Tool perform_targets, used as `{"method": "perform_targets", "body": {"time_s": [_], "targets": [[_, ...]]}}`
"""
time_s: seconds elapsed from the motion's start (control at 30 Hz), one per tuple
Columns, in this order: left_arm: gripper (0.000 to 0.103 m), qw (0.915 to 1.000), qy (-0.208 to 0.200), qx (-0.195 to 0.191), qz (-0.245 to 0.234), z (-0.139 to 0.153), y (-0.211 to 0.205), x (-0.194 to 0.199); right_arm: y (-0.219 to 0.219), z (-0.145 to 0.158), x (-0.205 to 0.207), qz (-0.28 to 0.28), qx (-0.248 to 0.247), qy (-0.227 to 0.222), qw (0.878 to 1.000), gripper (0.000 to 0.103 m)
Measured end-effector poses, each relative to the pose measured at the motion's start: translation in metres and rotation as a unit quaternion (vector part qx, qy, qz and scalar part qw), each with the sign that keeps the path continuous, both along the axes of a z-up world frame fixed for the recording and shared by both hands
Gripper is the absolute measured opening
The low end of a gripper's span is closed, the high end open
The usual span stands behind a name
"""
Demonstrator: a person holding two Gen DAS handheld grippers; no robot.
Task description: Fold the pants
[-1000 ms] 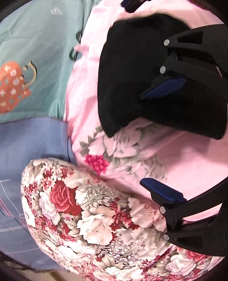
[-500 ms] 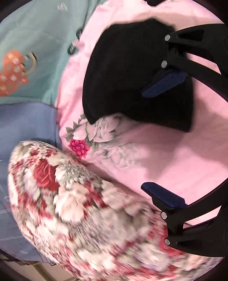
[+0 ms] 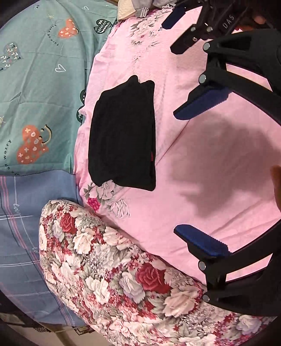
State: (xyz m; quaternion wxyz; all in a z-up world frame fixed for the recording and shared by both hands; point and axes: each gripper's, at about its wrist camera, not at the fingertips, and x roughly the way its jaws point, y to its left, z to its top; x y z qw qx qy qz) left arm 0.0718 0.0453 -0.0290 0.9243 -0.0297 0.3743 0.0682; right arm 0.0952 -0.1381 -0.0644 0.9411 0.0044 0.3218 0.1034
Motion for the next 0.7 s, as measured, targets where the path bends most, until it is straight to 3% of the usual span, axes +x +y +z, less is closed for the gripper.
{"method": "perform_targets", "body": {"time_s": [0.23,0.7], "targets": [[0.101,0.9996,-0.02,0.013,-0.011,-0.001,-0.011,-0.019,-0.006,-0.015,-0.017,-0.017,0.004,-0.018,1.0,0.096],[0.101,0.9998,-0.007,0.016,-0.006,-0.015,-0.019,-0.012,-0.014,-0.026,-0.018,-0.014,0.016,-0.01,1.0,0.096]]}}
